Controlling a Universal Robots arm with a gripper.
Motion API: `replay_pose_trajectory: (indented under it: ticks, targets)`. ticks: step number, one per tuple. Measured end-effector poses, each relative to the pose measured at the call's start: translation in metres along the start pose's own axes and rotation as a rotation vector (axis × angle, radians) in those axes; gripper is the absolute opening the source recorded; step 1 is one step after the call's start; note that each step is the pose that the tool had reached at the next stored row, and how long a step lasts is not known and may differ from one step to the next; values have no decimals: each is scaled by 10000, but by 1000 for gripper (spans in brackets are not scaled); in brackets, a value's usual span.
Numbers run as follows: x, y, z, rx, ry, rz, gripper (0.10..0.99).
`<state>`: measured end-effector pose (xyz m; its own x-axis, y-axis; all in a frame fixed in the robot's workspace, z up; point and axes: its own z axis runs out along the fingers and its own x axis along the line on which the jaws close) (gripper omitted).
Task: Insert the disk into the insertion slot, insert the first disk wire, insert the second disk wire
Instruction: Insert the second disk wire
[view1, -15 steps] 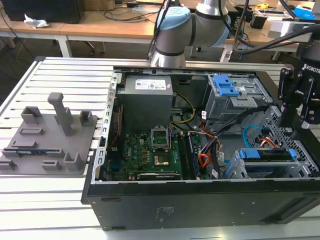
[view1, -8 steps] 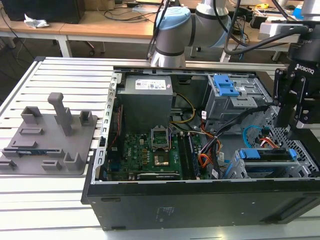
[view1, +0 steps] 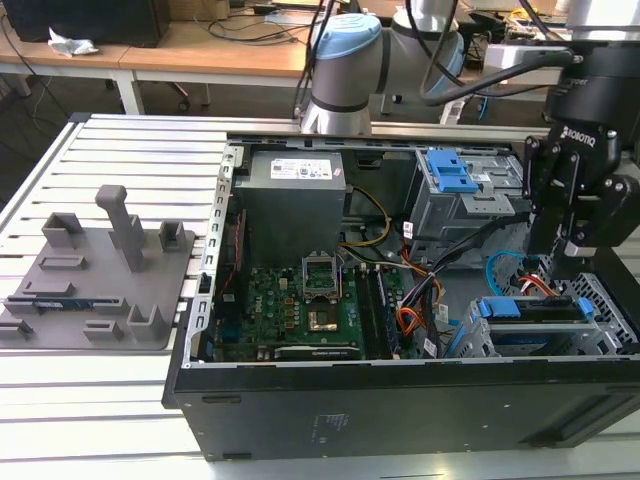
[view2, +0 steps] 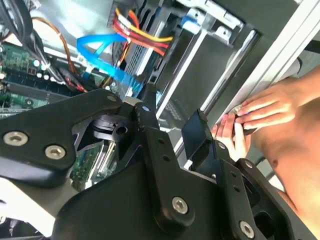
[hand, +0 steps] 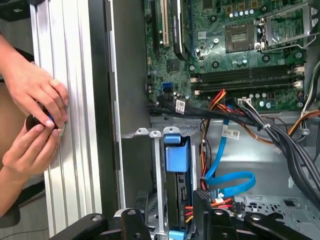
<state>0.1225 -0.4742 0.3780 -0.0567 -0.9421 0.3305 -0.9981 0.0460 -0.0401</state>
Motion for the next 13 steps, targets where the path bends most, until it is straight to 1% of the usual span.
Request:
replay_pose_trajectory:
  ticks: [3,4,6,7,8,10,11,13]
  targets:
    - [4,92,1,23,7,-62,482]
    - [3,97,7,45,4,-126,482]
    - [-9,98,26,216,-10,-612,482]
    - [-23,99,25,255,-14,-722,482]
    - [-96,103,8,259,-17,-735,482]
    - [-165,106,-7,259,-17,-735,482]
    - [-213,101,-18,246,-5,-739,482]
    - [-243,42,-17,69,77,-802,482]
